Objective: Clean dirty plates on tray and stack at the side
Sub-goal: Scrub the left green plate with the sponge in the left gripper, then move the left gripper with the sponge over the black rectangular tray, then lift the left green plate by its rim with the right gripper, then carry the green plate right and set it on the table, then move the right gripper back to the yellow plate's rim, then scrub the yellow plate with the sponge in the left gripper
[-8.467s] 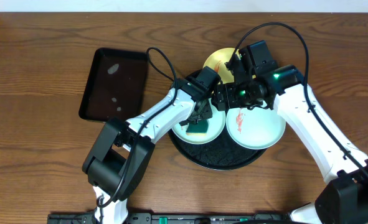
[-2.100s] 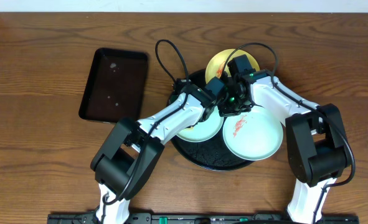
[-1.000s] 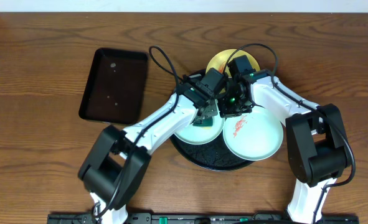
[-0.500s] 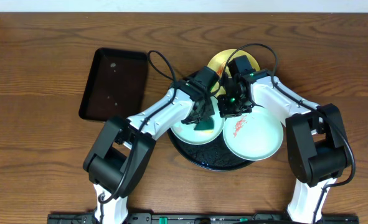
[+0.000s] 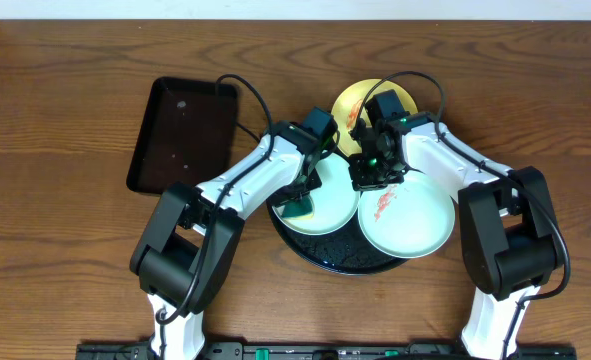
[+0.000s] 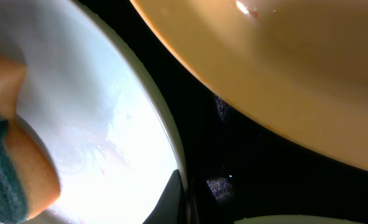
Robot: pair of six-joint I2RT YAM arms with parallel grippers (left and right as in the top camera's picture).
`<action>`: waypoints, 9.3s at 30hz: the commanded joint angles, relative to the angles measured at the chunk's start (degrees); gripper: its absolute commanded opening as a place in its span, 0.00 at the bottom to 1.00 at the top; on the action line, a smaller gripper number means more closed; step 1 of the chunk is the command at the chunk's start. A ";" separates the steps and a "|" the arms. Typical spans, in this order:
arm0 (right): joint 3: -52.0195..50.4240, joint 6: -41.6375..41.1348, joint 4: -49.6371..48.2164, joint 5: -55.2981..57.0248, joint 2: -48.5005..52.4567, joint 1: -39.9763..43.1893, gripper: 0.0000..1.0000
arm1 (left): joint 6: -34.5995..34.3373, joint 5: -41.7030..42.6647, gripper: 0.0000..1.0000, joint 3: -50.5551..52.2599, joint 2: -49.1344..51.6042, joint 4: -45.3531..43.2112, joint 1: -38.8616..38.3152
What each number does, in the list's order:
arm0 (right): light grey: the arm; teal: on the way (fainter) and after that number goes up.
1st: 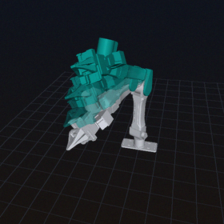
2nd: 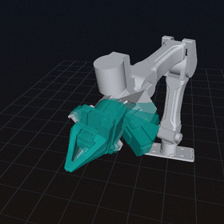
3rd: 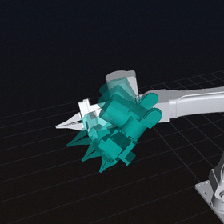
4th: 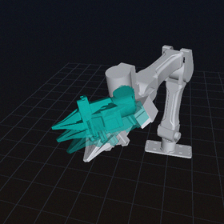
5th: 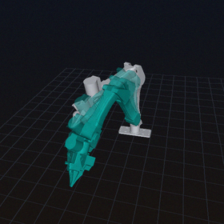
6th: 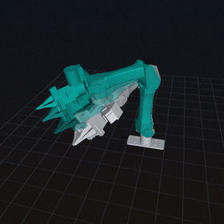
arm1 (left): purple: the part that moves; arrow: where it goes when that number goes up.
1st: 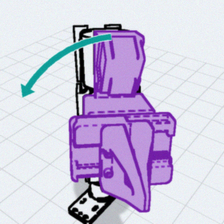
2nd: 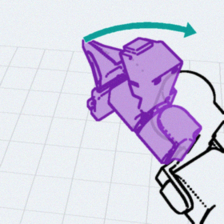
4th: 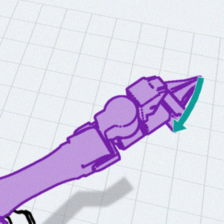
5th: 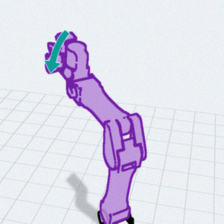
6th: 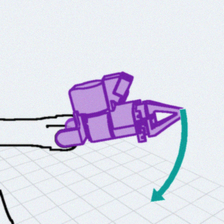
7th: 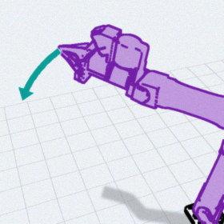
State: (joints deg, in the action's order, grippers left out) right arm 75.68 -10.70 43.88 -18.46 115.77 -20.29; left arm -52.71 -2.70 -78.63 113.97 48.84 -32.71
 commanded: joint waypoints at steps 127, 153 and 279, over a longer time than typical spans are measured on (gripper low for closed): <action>1.09 6.14 -2.69 81.57 -27.78 -27.74 0.01 | 13.73 -16.98 0.08 1.60 -16.44 4.39 27.67; 1.07 6.14 -6.78 76.24 -27.76 -31.43 0.01 | 14.16 -14.40 0.08 1.60 -16.06 3.72 27.67; 0.35 -11.04 -2.23 1.90 -0.26 1.81 0.01 | 18.51 5.33 0.08 1.95 -15.87 0.55 13.44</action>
State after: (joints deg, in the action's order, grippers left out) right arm 76.05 -24.53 40.84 -13.28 114.39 -17.78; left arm -31.40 2.46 -77.25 97.47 49.47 -17.54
